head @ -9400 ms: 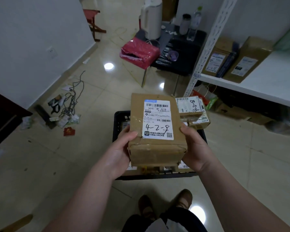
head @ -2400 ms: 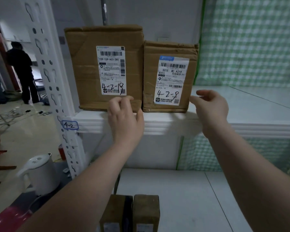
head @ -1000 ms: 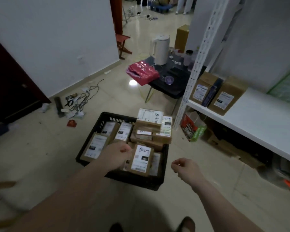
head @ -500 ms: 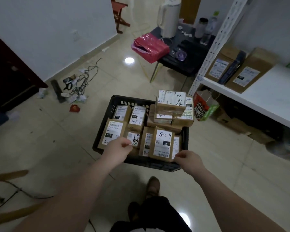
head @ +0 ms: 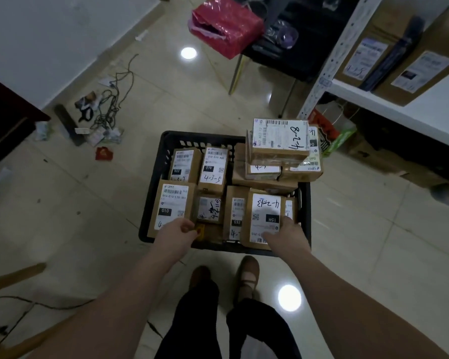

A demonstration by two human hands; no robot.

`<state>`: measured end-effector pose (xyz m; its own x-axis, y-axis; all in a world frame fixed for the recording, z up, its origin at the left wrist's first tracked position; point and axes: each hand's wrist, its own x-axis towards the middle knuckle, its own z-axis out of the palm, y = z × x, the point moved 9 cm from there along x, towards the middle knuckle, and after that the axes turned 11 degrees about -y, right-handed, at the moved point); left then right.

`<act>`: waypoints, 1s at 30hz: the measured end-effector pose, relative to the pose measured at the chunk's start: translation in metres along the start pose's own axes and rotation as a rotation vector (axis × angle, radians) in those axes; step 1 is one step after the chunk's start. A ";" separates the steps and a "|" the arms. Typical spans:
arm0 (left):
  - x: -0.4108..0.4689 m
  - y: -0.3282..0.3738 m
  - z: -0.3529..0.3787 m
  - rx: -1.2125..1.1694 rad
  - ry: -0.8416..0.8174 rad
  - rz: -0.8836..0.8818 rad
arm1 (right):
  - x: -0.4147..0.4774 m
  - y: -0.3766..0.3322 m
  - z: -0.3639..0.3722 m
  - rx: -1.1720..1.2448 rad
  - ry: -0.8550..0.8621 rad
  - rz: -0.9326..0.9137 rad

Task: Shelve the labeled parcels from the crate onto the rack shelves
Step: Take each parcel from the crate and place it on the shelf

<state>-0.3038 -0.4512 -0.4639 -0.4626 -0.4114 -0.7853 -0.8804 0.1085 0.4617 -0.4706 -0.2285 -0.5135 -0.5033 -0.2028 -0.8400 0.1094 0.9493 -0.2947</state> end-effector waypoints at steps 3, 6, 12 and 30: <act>0.021 -0.003 0.003 0.054 -0.051 -0.010 | 0.011 0.001 0.015 -0.011 -0.010 0.089; 0.036 -0.001 0.003 0.094 -0.114 0.008 | 0.019 -0.003 0.027 0.022 -0.004 0.142; 0.053 -0.005 0.001 0.129 -0.192 0.049 | 0.030 -0.010 0.052 0.007 0.137 0.233; -0.012 0.106 -0.018 -0.357 -0.465 0.270 | -0.109 -0.075 -0.033 -0.182 0.278 -0.544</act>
<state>-0.3898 -0.4512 -0.3985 -0.7308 0.0318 -0.6818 -0.6745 -0.1870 0.7142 -0.4526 -0.2696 -0.3850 -0.6523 -0.6204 -0.4354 -0.3590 0.7589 -0.5433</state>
